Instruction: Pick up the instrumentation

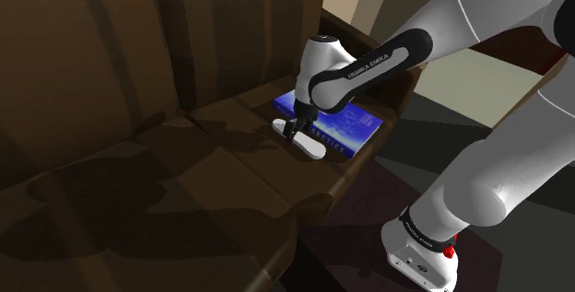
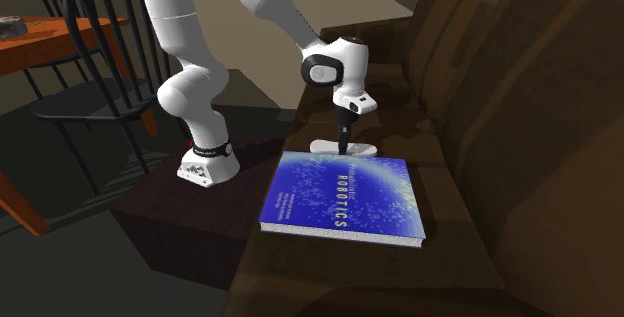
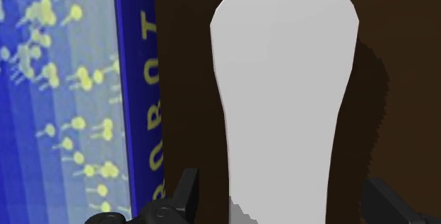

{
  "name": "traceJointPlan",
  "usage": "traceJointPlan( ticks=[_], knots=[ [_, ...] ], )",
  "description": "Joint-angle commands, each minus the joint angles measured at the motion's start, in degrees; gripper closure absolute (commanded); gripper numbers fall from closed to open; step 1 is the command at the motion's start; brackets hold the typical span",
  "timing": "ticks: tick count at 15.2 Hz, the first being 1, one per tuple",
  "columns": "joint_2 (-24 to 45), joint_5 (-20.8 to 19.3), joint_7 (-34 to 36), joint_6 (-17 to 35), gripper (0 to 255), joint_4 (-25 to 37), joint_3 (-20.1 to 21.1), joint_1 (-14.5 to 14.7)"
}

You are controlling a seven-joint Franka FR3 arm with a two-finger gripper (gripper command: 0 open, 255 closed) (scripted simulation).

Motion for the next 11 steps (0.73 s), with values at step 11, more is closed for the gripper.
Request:
traceJointPlan(
  ticks=[11],
  knots=[
    [-0.6, 0.16, -0.2, -0.5, 255, -0.06, -0.04, -0.01]
  ],
)
